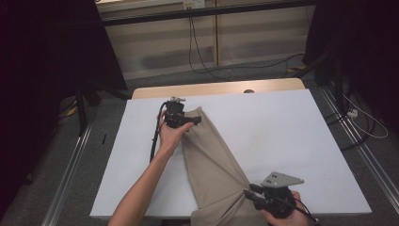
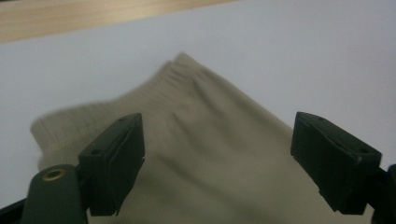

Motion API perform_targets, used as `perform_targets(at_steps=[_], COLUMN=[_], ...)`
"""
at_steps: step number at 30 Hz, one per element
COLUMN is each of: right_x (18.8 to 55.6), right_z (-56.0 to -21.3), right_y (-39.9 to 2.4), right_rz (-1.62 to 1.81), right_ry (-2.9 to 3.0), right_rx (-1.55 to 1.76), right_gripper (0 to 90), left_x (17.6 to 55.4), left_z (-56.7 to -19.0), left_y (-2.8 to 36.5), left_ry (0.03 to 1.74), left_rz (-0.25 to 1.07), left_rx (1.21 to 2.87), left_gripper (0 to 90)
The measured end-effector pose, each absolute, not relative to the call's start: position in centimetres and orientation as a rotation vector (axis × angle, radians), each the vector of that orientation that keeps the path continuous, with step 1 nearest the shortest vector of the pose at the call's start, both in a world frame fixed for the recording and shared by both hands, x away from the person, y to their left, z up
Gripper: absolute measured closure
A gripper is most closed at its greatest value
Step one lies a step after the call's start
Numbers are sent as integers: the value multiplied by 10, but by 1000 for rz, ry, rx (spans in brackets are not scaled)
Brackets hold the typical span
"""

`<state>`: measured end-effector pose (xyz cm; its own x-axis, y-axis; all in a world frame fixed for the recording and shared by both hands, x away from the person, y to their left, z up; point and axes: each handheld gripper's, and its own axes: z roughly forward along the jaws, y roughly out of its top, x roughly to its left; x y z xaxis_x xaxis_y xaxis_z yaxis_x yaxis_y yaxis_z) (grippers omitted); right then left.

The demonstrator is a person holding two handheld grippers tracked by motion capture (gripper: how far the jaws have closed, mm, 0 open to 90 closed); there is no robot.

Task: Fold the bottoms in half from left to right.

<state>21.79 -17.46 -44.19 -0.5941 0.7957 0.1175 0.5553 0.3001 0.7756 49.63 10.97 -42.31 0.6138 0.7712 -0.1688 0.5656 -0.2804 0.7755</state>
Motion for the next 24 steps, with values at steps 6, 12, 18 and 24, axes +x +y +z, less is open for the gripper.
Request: perform_targets(at_steps=[6,12,18,24], right_x=[202,207,204,202], right_z=[-448,-464,-467,-464], right_y=[-138,-119,-119,-127], right_rz=[1227,1147,1113,1125], right_ry=[2451,2531,2492,2504], right_rx=[1027,922,873,927], right_gripper=[707,603,716,899], left_x=[448,405,392,390], left_z=[-436,-447,-463,-468], left_y=[129,147,137,126], left_ry=[1025,995,951,941], left_rz=[255,270,305,399], left_rx=[2010,2092,2154,2159], left_gripper=[180,180,161,122])
